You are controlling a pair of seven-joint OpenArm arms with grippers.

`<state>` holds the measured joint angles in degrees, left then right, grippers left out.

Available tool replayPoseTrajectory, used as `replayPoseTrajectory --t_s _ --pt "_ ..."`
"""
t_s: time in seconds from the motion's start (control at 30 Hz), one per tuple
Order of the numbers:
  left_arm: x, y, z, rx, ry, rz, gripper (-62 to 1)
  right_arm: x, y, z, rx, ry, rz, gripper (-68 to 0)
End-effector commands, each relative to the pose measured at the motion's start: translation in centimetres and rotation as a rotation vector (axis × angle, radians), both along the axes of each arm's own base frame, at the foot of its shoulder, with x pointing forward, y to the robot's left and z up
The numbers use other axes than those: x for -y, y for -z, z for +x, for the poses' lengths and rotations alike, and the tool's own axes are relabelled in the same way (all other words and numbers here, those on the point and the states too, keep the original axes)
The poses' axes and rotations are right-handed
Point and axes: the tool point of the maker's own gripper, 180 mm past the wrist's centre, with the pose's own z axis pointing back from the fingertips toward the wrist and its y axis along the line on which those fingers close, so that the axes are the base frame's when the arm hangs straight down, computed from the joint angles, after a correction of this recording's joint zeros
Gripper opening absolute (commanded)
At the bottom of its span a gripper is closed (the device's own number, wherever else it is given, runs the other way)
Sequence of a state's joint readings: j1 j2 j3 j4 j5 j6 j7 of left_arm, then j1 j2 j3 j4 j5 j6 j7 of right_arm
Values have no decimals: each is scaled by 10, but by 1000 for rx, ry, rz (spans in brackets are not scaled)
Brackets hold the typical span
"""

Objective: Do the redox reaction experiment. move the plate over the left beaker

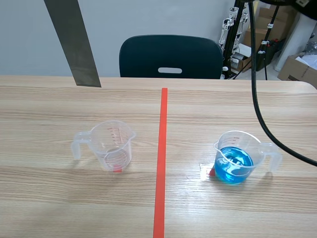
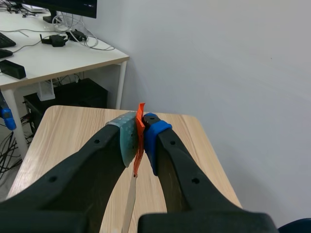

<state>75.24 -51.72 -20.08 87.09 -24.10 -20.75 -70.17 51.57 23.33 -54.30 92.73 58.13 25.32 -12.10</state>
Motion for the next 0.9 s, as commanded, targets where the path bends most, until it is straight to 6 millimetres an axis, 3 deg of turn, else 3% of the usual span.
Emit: replayPoseTrajectory --t_s 0.0,0.87 --pt "1 -6 1 22 -9 -21 14 1 -20 -2 37 -8 39 -673" --pt "0 -10 0 45 -13 -30 14 1 -18 -2 38 -9 31 -673"
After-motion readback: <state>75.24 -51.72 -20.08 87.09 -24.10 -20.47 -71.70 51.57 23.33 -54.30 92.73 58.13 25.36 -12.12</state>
